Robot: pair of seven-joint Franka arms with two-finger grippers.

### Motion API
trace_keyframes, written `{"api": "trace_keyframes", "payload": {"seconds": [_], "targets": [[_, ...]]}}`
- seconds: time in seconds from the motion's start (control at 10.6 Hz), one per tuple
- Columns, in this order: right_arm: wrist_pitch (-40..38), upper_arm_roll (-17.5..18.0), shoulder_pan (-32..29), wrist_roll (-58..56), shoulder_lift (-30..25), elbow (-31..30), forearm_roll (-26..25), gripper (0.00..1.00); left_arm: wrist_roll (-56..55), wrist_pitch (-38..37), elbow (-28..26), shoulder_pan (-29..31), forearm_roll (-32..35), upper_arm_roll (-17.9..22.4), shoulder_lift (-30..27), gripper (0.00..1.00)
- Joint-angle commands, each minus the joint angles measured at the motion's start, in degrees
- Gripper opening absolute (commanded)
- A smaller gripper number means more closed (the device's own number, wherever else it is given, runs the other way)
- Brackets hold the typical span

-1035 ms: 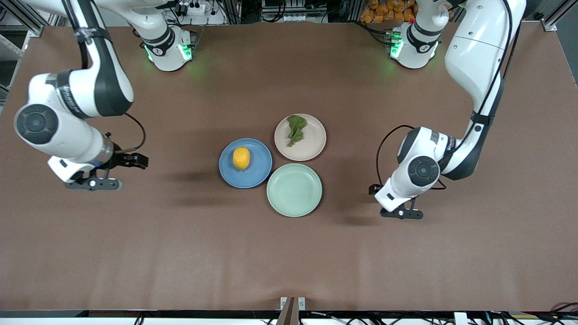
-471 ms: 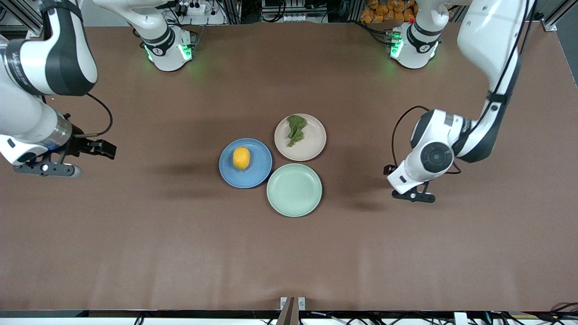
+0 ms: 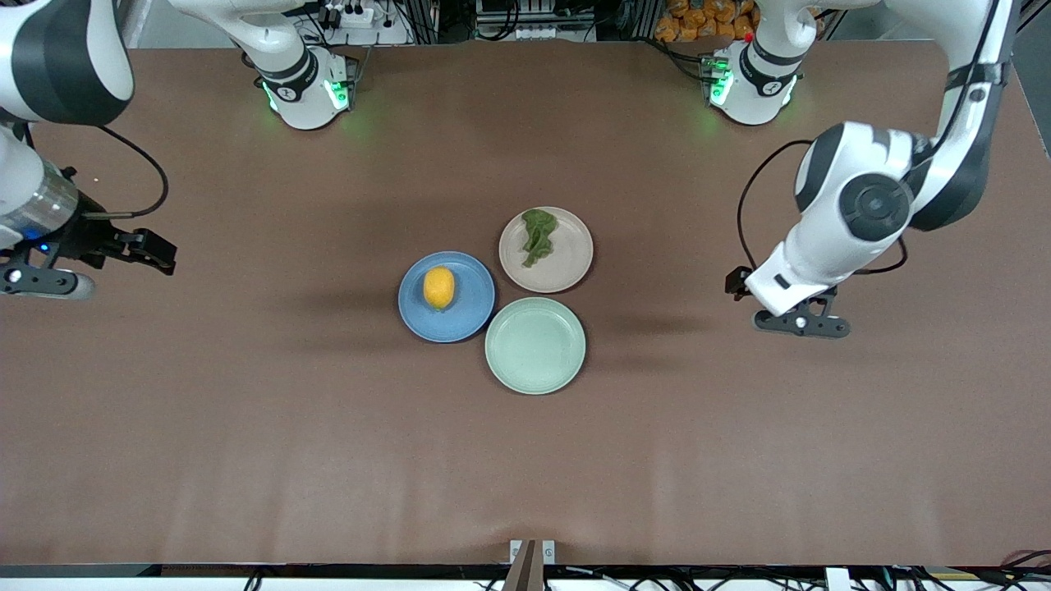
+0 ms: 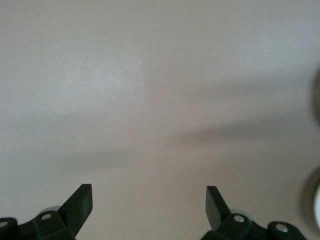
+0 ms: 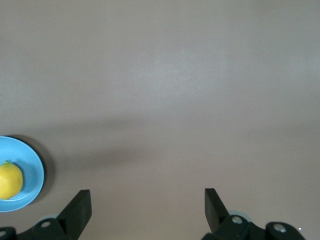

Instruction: Place lemon and lettuce in plates

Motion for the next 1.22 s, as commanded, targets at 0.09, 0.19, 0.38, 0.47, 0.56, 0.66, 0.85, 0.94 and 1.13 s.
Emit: {"api": "trace_keyframes", "payload": {"seconds": [0.09, 0.19, 0.38, 0.47, 0.56, 0.66, 0.85, 0.94, 1.13], "targets": [[-3.38, -1.56, 0.33, -0.73, 0.07, 5.81, 0.63, 1.00, 3.09, 0.00, 0.83, 0.82, -3.78, 1.78, -6.96, 1.00], [-3.39, -1.65, 0.33, -0.64, -0.19, 5.90, 0.89, 1.00, 3.70, 0.00, 1.54, 0.91, -3.78, 1.87, -8.02, 1.00], [-3.56, -1.65, 0.50, -0.64, -0.37, 7.30, 0.98, 1.00, 3.97, -0.43, 4.25, 0.56, -3.69, 2.48, -8.73, 1.00], [-4.00, -1.65, 0.50, -0.64, -0.37, 8.27, 1.24, 1.00, 3.97, -2.96, 6.10, 0.30, -3.61, 2.48, -8.65, 1.00], [-4.00, -1.73, 0.50, -0.64, -0.37, 8.54, 2.81, 1.00, 4.41, -5.94, 7.59, 0.29, -3.26, 2.48, -8.65, 1.00], [-4.00, -2.43, 0.50, -0.64, -0.37, 8.97, 4.56, 1.00, 5.98, -10.50, 9.78, 0.38, -3.52, 2.48, -8.65, 1.00], [-4.44, -2.70, 0.59, -0.73, -0.37, 9.15, 4.58, 1.00, 8.45, -18.60, 12.96, 0.38, -3.61, 2.57, -8.65, 1.00], [-5.05, -2.70, 0.59, -0.73, -0.28, 9.15, 4.67, 1.00, 8.45, -20.20, 13.14, 0.73, -3.78, 2.57, -8.82, 1.00], [-8.20, -2.35, 0.59, -0.73, -0.28, 9.33, 4.76, 1.00, 8.45, -23.18, 15.50, 0.82, -3.78, 2.57, -9.26, 1.00]]}}
